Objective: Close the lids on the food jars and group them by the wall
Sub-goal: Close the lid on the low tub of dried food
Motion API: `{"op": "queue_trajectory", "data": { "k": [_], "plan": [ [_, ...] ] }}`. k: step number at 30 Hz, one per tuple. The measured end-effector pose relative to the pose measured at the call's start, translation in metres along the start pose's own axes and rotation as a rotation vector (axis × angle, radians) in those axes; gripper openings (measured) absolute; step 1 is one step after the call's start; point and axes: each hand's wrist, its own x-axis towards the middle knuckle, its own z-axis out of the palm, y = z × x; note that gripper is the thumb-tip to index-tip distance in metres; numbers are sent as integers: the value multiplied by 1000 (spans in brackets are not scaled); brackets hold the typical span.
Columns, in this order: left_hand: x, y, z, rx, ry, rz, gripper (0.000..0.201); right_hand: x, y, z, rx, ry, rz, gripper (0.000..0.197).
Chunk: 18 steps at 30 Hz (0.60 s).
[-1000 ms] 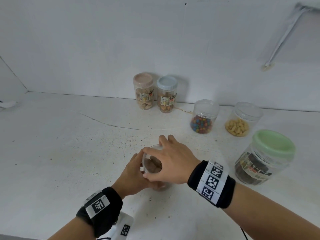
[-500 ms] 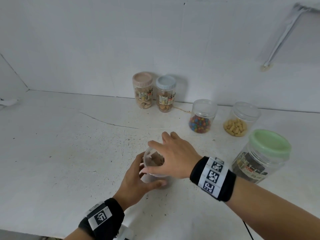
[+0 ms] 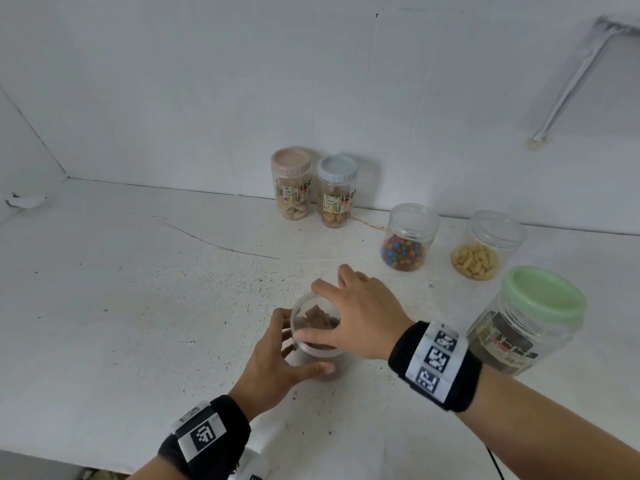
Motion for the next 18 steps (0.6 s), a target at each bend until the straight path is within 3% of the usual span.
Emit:
{"op": "queue_trajectory", "data": {
  "k": [3,6,9,12,15,18],
  "plan": [
    [2,-2,-1,5,-2,-11,79,-3,4,6,84,31,8,75],
    [5,-3,-6,8,-28,-20,78,-1,24,-6,333,-169,-172,78],
    [6,-2,-7,16,-48,-15,76,3,32,-10,354,-275,-244,83],
    [6,-3,-5,29,-31,-17,81,-1,21,-5,274,-95,-128,80],
    [6,-4,-8,37,-20,-5,79,-13,-4,12,2,101,29,81],
    [7,-1,-13,62,-45,5,79,-17,-10,23,-5,170,66,79]
  ]
}}
